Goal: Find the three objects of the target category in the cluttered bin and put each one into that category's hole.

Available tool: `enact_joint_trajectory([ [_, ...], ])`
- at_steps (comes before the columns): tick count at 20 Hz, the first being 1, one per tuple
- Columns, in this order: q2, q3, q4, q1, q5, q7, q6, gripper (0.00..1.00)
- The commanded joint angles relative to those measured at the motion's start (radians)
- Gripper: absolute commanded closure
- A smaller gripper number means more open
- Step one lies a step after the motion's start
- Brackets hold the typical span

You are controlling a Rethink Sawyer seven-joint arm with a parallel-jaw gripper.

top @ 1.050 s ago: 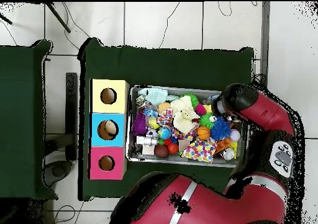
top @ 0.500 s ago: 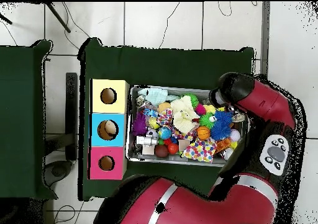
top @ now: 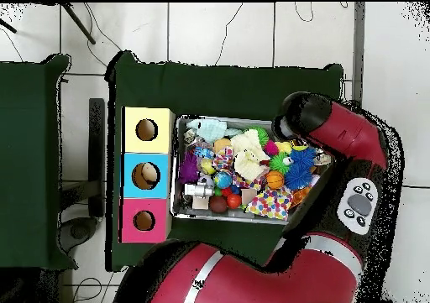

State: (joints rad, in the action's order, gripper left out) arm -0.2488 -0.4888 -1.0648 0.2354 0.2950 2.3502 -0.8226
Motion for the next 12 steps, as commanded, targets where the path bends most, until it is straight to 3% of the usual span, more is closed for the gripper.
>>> enact_joint_trajectory([
  [1,-0.002,0.059,-0.127,-0.009,0.036,0.239,0.082,0.00],
  [12,0.027,0.099,-0.166,0.015,0.049,0.191,0.149,0.00],
])
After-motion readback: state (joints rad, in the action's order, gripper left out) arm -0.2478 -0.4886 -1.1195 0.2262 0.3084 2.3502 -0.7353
